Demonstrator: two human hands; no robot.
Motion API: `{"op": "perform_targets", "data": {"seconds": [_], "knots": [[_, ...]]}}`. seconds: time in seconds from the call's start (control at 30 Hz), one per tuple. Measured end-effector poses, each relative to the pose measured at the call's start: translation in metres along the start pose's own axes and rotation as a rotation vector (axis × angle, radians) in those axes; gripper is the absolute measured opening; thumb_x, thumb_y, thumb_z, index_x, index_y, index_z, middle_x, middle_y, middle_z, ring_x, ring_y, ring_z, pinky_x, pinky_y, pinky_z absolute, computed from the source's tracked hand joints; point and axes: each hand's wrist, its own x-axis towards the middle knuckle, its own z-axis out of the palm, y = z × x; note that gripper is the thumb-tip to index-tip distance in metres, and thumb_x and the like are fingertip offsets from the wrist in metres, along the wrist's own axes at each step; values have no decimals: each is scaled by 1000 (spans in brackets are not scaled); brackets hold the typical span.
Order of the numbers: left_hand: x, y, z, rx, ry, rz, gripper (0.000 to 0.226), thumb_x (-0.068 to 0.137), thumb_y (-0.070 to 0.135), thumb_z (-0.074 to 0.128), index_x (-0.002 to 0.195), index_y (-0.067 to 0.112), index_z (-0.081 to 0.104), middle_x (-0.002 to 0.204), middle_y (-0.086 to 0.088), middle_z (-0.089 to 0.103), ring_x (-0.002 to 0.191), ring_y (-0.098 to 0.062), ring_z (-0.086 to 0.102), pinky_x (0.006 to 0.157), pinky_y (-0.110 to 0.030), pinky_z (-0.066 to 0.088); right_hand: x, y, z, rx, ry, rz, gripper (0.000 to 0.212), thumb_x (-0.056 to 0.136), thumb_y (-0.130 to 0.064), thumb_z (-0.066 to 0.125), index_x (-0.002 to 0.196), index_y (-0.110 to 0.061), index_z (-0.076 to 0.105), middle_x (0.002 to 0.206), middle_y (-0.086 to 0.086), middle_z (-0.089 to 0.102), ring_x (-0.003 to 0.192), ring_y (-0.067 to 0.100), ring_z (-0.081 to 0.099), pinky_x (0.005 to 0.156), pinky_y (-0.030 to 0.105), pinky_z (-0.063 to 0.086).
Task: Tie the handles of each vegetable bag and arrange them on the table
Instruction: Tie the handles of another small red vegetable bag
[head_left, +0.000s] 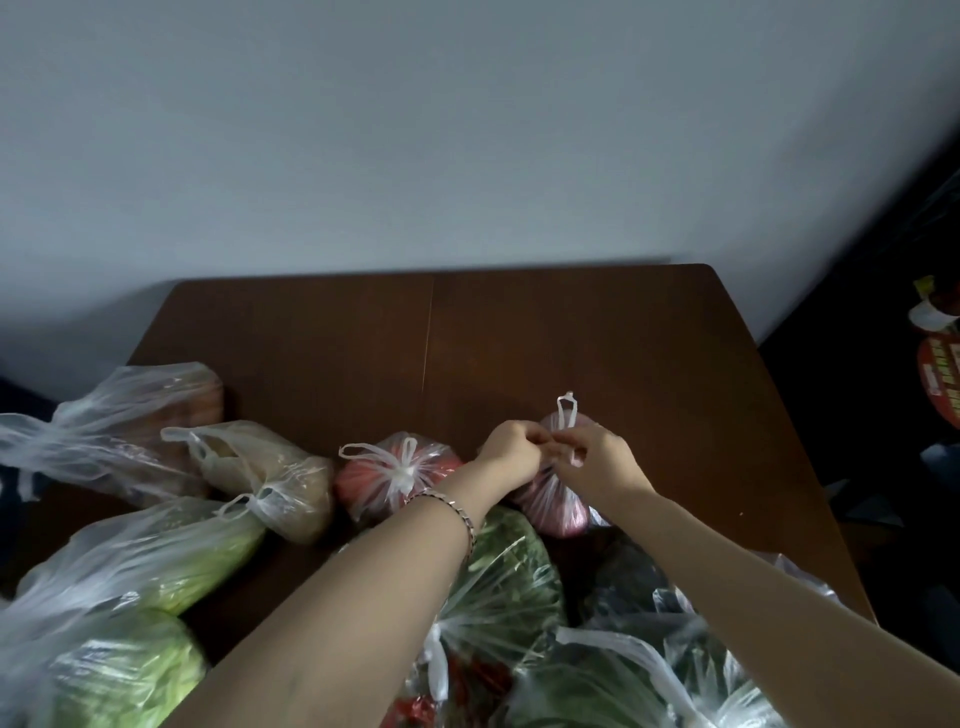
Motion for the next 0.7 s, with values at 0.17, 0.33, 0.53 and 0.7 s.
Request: {"op": "perform_targets", "data": {"seconds": [0.17,0.33,0.53,0.7], "knots": [[-2,-3,1,-48,-10,9,23,82,20,69,63,24,56,60,4,51,55,-11,46,54,-22,38,1,5,2,-257,-51,-24,28,87,-18,52,112,-15,65,114,11,59,110,27,52,88,35,45],[-2,-1,0,12,-15,36,20,82,22,69,66,20,57,62,8,52,61,-9,49,64,-24,39,4,1,0,-240,-45,42,28,89,-17,52,114,-12,64,123,12,55,107,28,56,85,35,46],[-6,2,-2,-2,-45,65,15,82,19,69,71,17,59,72,4,55,71,-12,50,69,-21,38,-2,5,-5,-22,35,-30,18,80,-13,64,97,-17,64,89,2,66,83,20,60,71,31,47],[-6,-7,-2,21,-23,193,6,86,12,63,81,10,67,69,12,55,72,-10,52,61,-13,38,3,5,-12,339,-19,178,16,73,-8,71,74,-17,58,72,0,62,64,7,55,56,15,42]]}}
